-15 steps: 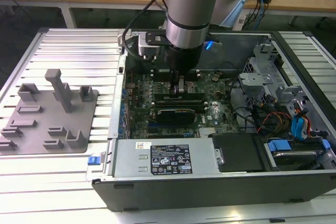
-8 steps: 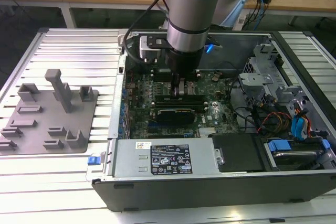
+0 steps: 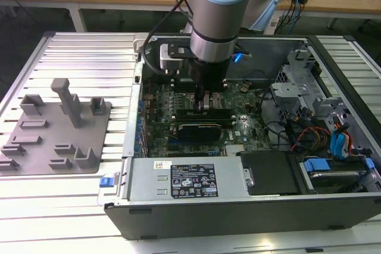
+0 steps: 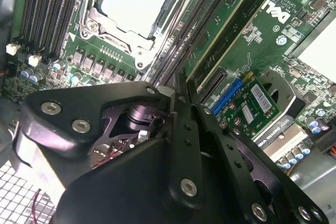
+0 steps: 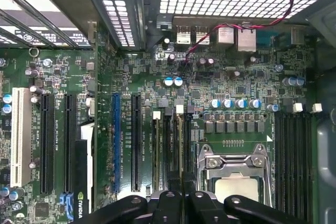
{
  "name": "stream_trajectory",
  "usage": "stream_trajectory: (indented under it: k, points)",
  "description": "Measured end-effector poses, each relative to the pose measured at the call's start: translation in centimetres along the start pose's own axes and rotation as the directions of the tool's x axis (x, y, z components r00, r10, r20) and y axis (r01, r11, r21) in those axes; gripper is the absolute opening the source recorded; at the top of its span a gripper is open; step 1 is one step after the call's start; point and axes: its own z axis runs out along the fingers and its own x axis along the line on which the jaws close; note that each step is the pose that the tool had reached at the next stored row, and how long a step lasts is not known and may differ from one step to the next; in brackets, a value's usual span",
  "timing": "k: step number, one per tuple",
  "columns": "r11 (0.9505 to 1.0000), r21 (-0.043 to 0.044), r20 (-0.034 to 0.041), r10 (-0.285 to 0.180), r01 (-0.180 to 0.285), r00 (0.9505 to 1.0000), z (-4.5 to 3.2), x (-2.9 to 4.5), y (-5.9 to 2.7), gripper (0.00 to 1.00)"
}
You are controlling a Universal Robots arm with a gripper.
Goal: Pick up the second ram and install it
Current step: 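Insert the second ram into the second slot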
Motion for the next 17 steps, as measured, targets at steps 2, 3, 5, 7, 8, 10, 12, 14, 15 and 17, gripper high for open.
stream_trajectory:
  k: [2,3,5,7,8,10,12,14,15,17]
  points:
    - [1.0000,-0.0001,0.0000,0.000,0.000,1.0000,0.16,0.00,-0.01,0.10]
    - [1.0000,0.0000,0.0001,0.000,0.000,1.0000,0.25,0.00,-0.01,0.10]
    - [1.0000,-0.0001,0.0000,0.000,0.000,1.0000,0.33,0.01,-0.01,0.10]
    - [1.0000,0.0000,0.0001,0.000,0.000,1.0000,0.35,0.01,-0.01,0.10]
    - [1.0000,-0.0001,0.0000,0.000,0.000,1.0000,0.36,0.01,-0.01,0.10]
    - [1.0000,-0.0001,0.0000,0.000,0.000,1.0000,0.39,0.02,-0.01,0.10]
    - [1.0000,0.0000,0.0001,0.000,0.000,1.0000,0.44,0.03,-0.01,0.10]
    - [1.0000,-0.0001,0.0000,0.000,0.000,1.0000,0.54,0.04,-0.05,0.10]
    - [1.0000,-0.0002,-0.0002,0.000,0.000,1.0000,0.54,0.04,-0.07,0.10]
    - [1.0000,0.0000,0.0000,0.000,0.000,1.0000,0.56,0.04,-0.10,0.10]
